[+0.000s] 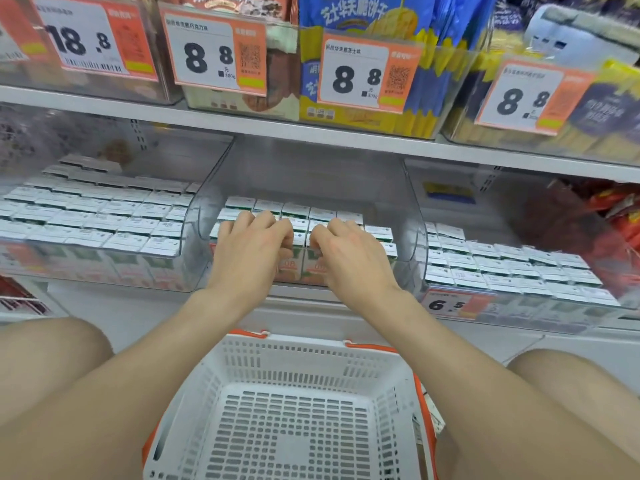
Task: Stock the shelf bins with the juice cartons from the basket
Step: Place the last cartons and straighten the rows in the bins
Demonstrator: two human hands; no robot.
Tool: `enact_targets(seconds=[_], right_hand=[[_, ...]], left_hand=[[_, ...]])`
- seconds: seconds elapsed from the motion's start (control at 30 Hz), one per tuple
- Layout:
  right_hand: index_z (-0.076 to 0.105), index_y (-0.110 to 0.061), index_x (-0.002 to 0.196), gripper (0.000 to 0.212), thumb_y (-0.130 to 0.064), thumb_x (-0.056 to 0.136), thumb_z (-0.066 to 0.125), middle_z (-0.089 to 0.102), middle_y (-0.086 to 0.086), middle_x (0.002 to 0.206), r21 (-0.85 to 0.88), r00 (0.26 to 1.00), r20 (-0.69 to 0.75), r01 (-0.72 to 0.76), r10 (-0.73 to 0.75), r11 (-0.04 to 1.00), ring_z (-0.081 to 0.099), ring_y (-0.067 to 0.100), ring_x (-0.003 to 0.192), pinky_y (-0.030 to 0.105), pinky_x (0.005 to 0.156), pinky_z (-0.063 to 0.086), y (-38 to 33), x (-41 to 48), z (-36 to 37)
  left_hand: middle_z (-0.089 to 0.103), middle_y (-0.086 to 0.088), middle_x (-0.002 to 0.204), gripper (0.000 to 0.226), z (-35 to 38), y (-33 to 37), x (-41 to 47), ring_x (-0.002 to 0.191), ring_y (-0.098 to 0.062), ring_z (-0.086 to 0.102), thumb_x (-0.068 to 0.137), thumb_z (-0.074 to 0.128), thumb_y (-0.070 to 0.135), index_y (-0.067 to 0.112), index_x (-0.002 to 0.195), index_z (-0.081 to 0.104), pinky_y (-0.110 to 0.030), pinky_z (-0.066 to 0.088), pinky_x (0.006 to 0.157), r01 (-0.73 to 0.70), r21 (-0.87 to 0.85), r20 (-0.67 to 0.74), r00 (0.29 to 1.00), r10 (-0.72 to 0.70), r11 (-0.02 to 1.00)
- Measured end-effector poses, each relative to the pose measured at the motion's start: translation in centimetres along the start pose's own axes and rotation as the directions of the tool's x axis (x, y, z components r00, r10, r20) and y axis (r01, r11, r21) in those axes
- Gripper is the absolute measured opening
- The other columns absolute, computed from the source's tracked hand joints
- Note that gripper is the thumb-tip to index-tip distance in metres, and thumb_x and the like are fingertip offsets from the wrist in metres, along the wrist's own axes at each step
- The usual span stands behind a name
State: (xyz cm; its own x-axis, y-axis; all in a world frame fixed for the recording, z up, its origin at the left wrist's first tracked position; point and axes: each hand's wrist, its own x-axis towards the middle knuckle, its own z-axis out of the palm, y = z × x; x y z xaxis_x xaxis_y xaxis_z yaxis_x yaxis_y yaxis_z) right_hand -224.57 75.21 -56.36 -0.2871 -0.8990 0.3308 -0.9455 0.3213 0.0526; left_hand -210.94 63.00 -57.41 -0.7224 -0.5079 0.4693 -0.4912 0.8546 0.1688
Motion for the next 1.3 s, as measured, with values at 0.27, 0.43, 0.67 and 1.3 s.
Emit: enact_targets(seconds=[0.27,0.43,0.67,1.3], right_hand=[[0.061,-0.019,0.118,0.024,-0.014,0.095,0.058,0.060,0.004,0.110,0.121,0.999,0.047,-0.016,0.011,0.993,0.058,0.031,0.104,0.036,0.072,0.035,1.8,-1.6,-3.5],[0.058,-0.022,0.107,0.020,-0.014,0.088,0.055,0.056,-0.001,0.102,0.262,0.985,0.020,-0.169,0.170,0.950,0.058,0.029,0.091,0.040,0.068,0.046,5.1,-5.8,-6.8],[0.055,-0.027,0.115,0.047,-0.004,0.075,0.063,0.050,-0.001,0.105,0.169,0.939,0.173,-0.326,0.297,0.930,0.054,0.028,0.103,0.048,0.084,0.051,16.2,-12.4,-8.1],[0.059,-0.027,0.100,0.023,-0.014,0.087,0.073,0.066,-0.008,0.102,-0.045,0.970,0.160,-0.178,0.183,0.983,0.061,0.023,0.100,0.035,0.067,0.034,22.6,-14.2,-7.4]], left_hand=[[0.055,0.003,0.109,0.030,-0.1,2.1,-1.1,0.100,-0.029,0.051,0.084,0.074,0.016,0.024,0.110,0.060,-0.042,0.036,0.081,-0.131,-0.089,-0.020,0.991,0.129,0.987],[0.056,0.003,0.106,0.023,0.5,8.3,-1.7,0.099,-0.027,0.054,0.086,0.070,0.015,0.021,0.107,0.063,-0.044,0.043,0.082,-0.321,-0.202,-0.058,0.947,0.316,0.925],[0.059,-0.003,0.119,0.027,3.7,18.6,-0.8,0.108,-0.030,0.054,0.089,0.076,0.031,0.017,0.110,0.067,-0.045,0.044,0.091,-0.418,-0.208,-0.110,0.908,0.403,0.884],[0.059,0.001,0.088,0.033,3.9,19.8,1.1,0.090,-0.030,0.045,0.104,0.055,0.051,0.020,0.093,0.055,-0.047,0.035,0.088,-0.323,0.246,-0.075,0.934,0.350,0.914]])
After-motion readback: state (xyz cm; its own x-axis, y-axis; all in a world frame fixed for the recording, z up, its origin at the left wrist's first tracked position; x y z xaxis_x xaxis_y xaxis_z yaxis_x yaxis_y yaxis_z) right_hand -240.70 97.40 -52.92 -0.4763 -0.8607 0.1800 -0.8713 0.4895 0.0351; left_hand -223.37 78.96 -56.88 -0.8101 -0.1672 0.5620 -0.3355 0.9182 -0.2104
